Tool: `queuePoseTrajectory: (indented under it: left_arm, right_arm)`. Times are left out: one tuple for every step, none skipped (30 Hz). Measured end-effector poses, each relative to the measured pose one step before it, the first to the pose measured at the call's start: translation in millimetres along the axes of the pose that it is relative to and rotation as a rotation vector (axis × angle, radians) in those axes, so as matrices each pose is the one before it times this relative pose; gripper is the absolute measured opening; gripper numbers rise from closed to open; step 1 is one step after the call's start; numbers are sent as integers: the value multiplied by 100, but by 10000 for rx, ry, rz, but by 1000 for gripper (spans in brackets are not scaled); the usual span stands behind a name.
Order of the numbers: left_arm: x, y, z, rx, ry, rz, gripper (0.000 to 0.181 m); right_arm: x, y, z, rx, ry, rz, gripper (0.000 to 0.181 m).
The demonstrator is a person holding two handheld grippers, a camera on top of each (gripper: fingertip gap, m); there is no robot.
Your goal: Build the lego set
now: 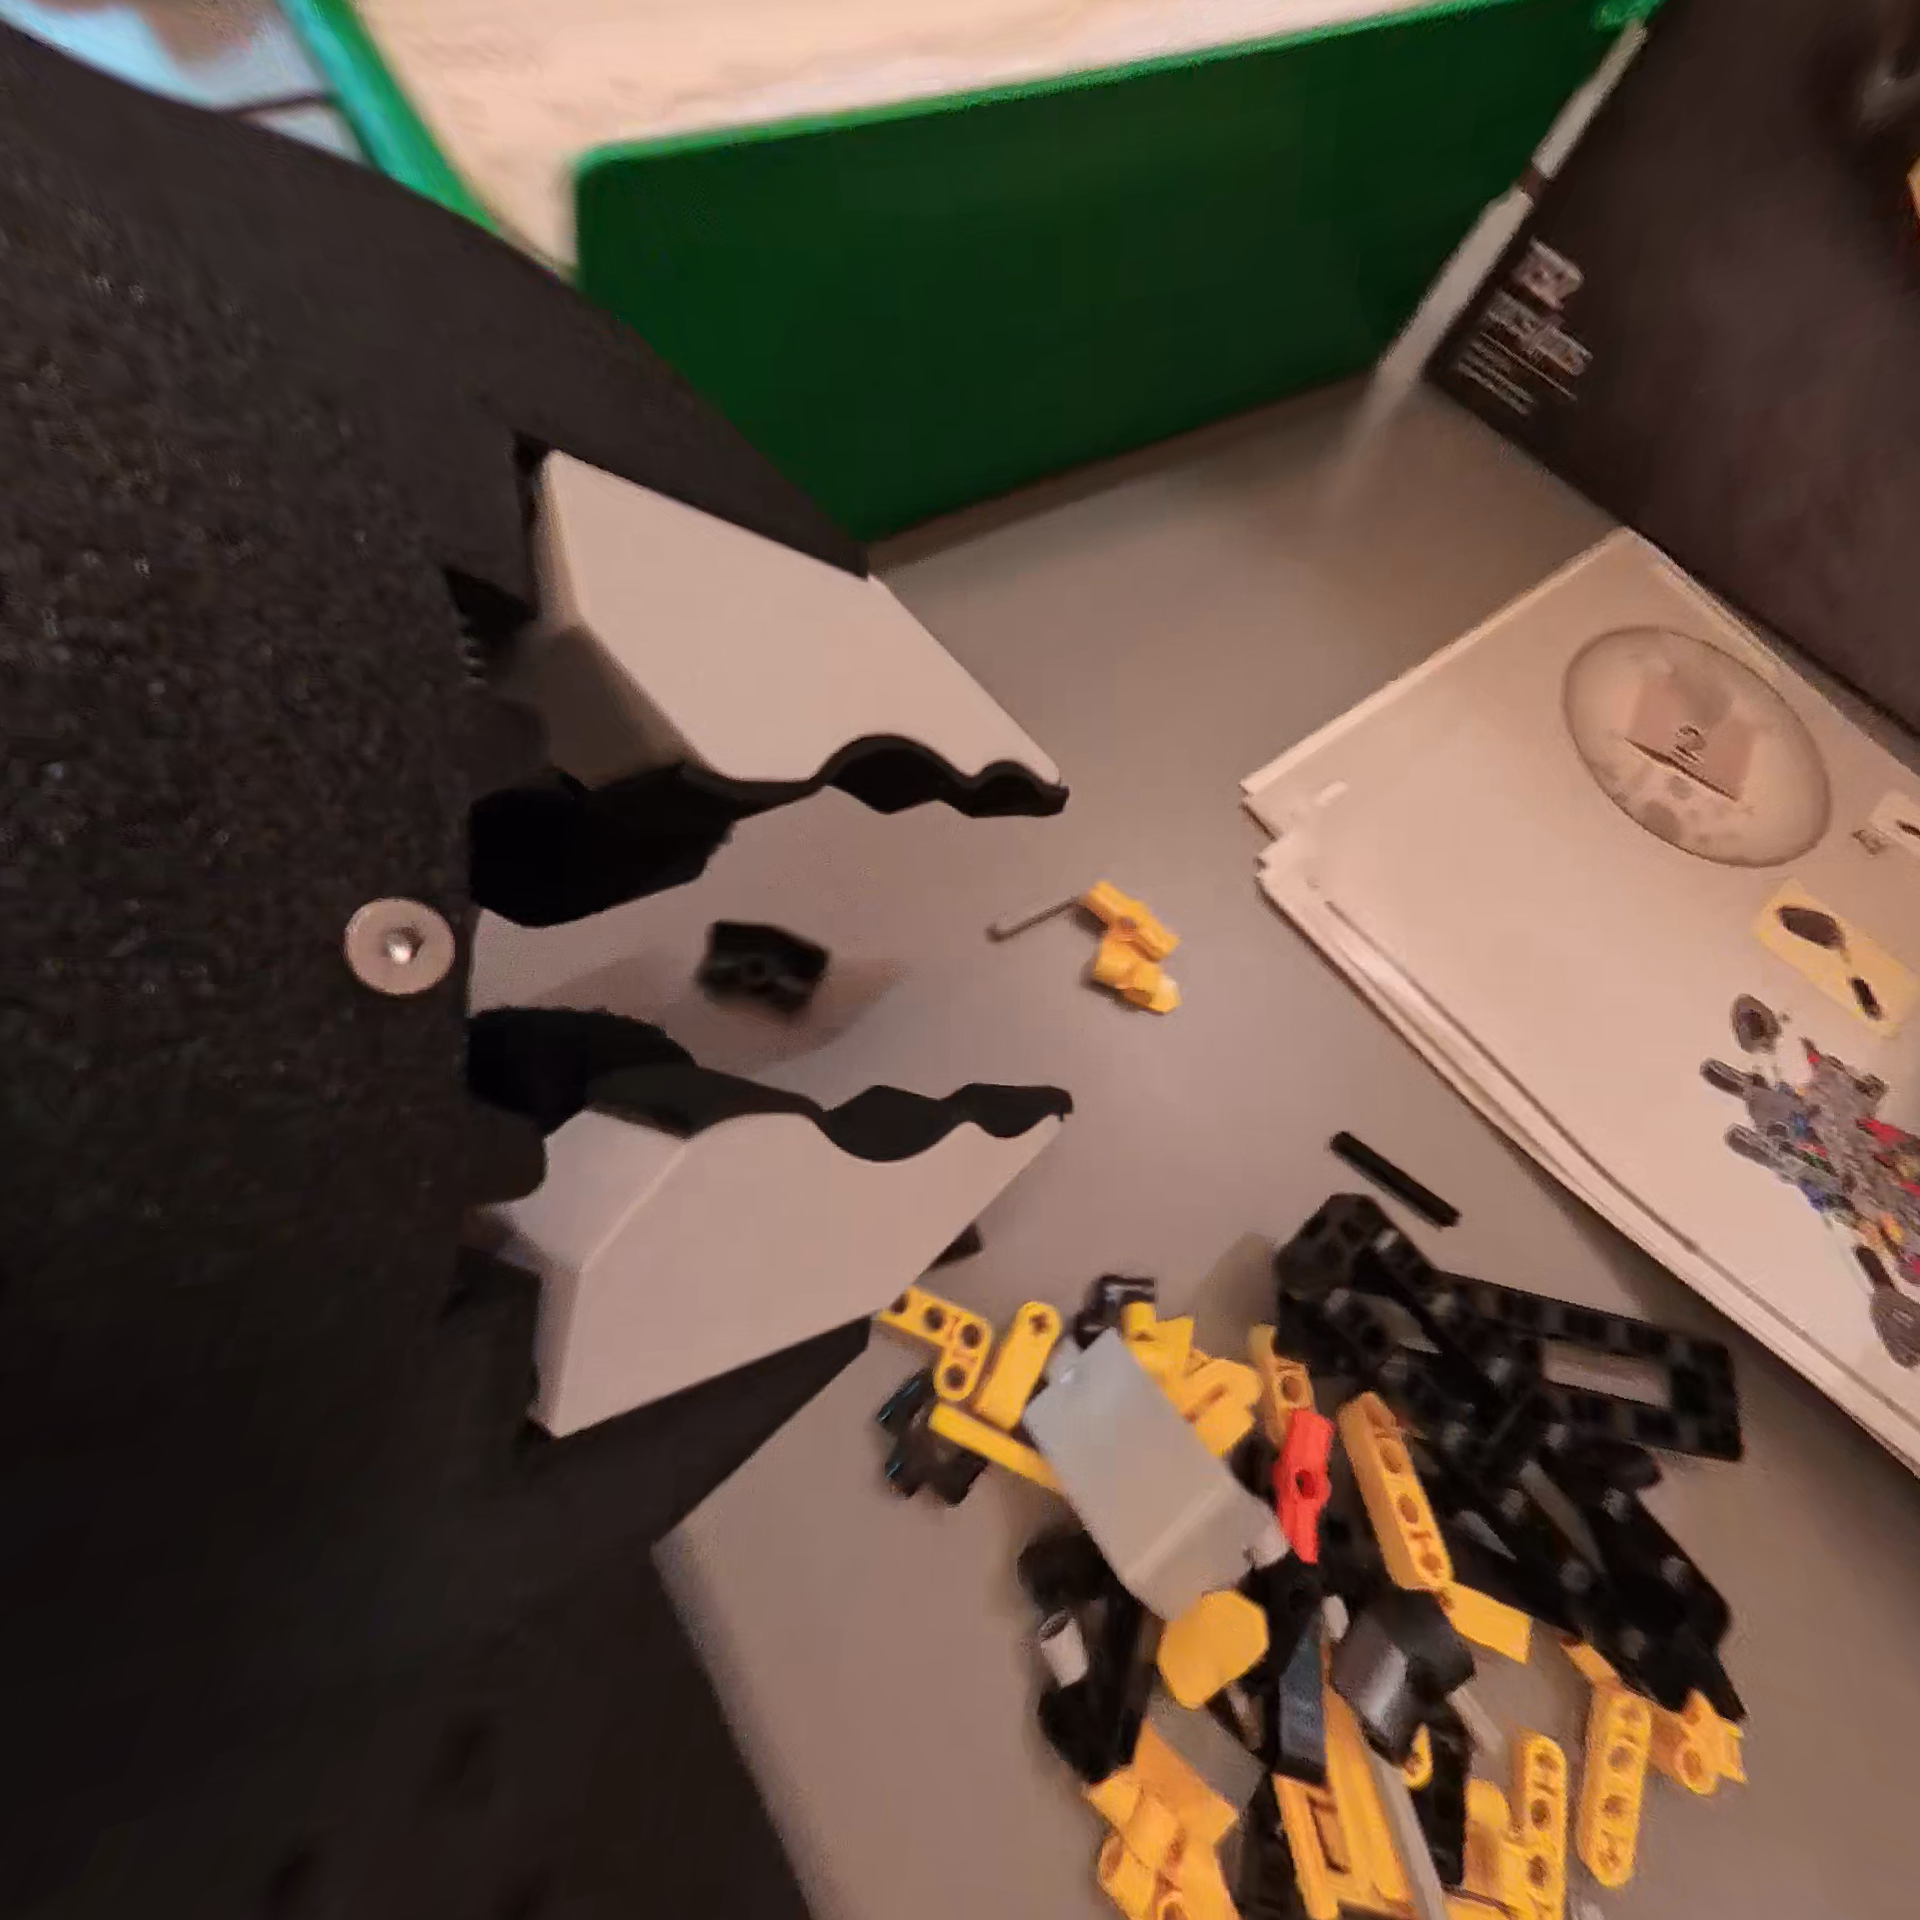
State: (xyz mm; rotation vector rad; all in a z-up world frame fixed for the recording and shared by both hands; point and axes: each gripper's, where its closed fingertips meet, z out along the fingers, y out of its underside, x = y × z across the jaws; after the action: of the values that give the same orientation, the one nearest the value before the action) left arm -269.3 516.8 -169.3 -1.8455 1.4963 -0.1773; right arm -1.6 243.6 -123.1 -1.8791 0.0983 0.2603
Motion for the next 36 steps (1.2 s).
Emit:
queuePoseTrajectory:
  left_arm:
    - [-106,-316,781,-16,596,80,51]
    - [-188,70,781,-214,584,-65,52]
    - [-650,136,685,-200,223,35,53]
    - [-441,-41,574,-29,221,159,53]
    - [302,-175,487,92,598,191,51]
    - [541,-118,433,63,696,138,45]
    - [219,39,403,-71,477,2,44]
    - [-3,142,336,-160,302,-45,44]
    - [-88,173,241,-174,182,22,38]
    - [-177,219,162,-144,41,76,32]
    - [-147,168,78,-80,-5,99,24]
    - [-173,-21,-18,56,-86,27,16]
    - [-170,115,6,17,-127,-11,16]
    - [-2,159,-63,28,-64,-64,15]
    - [169,252,-145,-10,3,-98,13]
    - [124,344,-236,-49,-73,-112,13]
    - [-37,397,-256,-86,-228,-122,13]
    - [-89,391,-258,-89,-297,-138,13]
    - [-104,359,-227,-67,-317,-107,13]
    - [-13,272,-198,-5,-274,-50,13]
    - [196,147,-148,52,-150,-15,13]
    - [499,61,-185,69,-3,-5,17]
    - [505,-134,-305,96,-32,-16,26]
    - [481,-381,-467,124,-76,78,31]
    - [543,-707,-606,206,-55,223,36]
    - [709,-1132,-650,333,58,321,39]
    - [1024,-1437,-475,400,280,423,38]
    - [1241,-1400,-114,306,487,558,37]
    - [1050,-1032,286,81,511,661,36]
    - [417,-657,576,-158,291,581,37]
    - [-85,-338,697,-386,153,377,40]
    - [-111,-231,695,-443,246,184,45]
    - [-66,-278,633,-365,325,94,46]
    - [-339,-315,578,-265,144,66,46]
    - [-472,-217,544,-254,18,41,47]
    - [-129,-52,482,-297,154,51,49]
  right_arm:
    - [-56,29,5,7,-123,96,24]
    - [-97,42,37,-22,-139,112,24]
    - [-66,-3,-28,-27,-118,126,24]
    - [-50,-27,-3,23,-126,129,24]
    - [-15,-80,-44,61,-112,137,24]
    - [2,-154,-69,108,-96,141,24]
    - [43,-162,-57,117,-96,164,23]
    - [78,-117,-41,79,-100,192,23]
    - [51,-37,-38,35,-128,199,22]
    - [-48,-63,-41,54,-164,175,22]
    - [-12,-70,-31,56,-100,128,23]
    - [-56,-39,-32,27,-65,26,23]
    - [-109,18,3,-10,-54,-41,23]
    - [-128,108,77,-72,-34,-68,23]
    - [-89,164,117,-107,16,-102,22]
    - [-79,200,161,-148,34,-122,22]
    - [-121,246,187,-178,7,-123,22]
    - [-186,265,172,-188,-32,-106,22]
    - [-198,210,137,-150,-42,-101,22]
    - [-129,92,72,-70,-11,-112,22]
    - [-97,21,11,-12,-9,-86,22]
    - [-141,-28,-24,23,-73,-37,22]
    - [-33,-79,-54,52,-23,5,22]
    - [46,-105,-61,68,22,19,22]
    - [-22,-93,-54,65,-42,26,21]
    - [-88,-56,-55,53,-77,47,22]
    - [-60,-46,-43,45,-61,61,22]
    - [-76,-43,-48,38,-75,37,22]
    - [-96,-35,-43,33,-93,50,22]
    - [-63,-34,-52,41,-75,85,22]
    - [-65,-83,-110,72,-78,88,23]
    - [-110,-198,-172,147,-92,60,23]
    - [-58,-249,-210,201,-52,56,23]
    - [-23,-221,-194,176,-42,73,23]
    - [-17,-188,-156,142,-61,86,22]
    - [3,-157,-116,111,-68,100,22]
